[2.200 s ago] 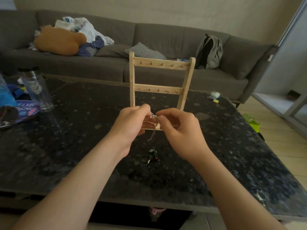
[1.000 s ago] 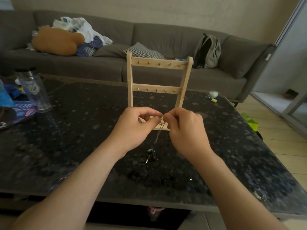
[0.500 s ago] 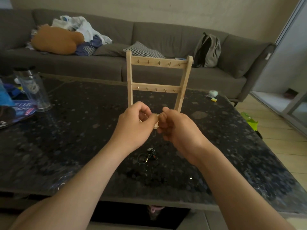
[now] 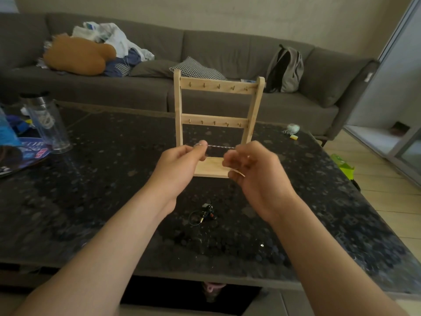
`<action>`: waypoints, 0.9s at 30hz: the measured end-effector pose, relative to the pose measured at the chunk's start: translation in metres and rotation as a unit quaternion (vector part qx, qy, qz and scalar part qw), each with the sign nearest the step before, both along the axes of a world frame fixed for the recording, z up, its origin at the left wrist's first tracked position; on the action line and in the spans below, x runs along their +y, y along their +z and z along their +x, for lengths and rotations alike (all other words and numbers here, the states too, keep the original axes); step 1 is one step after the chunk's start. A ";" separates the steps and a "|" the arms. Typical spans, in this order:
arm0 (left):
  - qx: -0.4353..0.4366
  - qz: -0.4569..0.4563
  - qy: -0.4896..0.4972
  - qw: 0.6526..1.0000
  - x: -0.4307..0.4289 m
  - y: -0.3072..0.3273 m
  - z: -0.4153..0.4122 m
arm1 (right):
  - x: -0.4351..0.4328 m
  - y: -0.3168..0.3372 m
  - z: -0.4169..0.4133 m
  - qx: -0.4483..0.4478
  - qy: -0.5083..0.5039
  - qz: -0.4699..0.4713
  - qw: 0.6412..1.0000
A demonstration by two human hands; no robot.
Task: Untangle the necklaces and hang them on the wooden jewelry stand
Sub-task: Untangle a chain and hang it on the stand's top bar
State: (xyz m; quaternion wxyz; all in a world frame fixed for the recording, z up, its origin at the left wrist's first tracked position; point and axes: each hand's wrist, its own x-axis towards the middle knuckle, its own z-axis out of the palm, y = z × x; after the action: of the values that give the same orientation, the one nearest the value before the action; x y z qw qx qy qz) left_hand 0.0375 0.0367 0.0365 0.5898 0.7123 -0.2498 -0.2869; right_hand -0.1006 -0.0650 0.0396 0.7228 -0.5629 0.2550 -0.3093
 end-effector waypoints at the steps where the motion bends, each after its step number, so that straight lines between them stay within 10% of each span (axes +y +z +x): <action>1: -0.001 0.015 0.006 1.000 0.000 -0.001 0.002 | -0.001 0.001 -0.001 -0.036 -0.001 0.026 0.999; 14: 0.141 0.041 0.035 0.988 -0.006 -0.005 0.006 | 0.003 0.006 -0.002 -0.080 -0.073 0.133 0.985; 27: -0.065 0.074 0.012 0.995 -0.004 -0.019 0.005 | 0.002 -0.003 0.003 0.093 -0.156 -0.191 0.965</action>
State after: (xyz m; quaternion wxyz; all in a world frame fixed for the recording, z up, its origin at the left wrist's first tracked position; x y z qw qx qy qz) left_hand 0.0426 0.0329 0.0173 0.5211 0.7742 -0.2571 -0.2508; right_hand -0.0974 -0.0632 0.0362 0.5179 -0.6701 0.3418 -0.4074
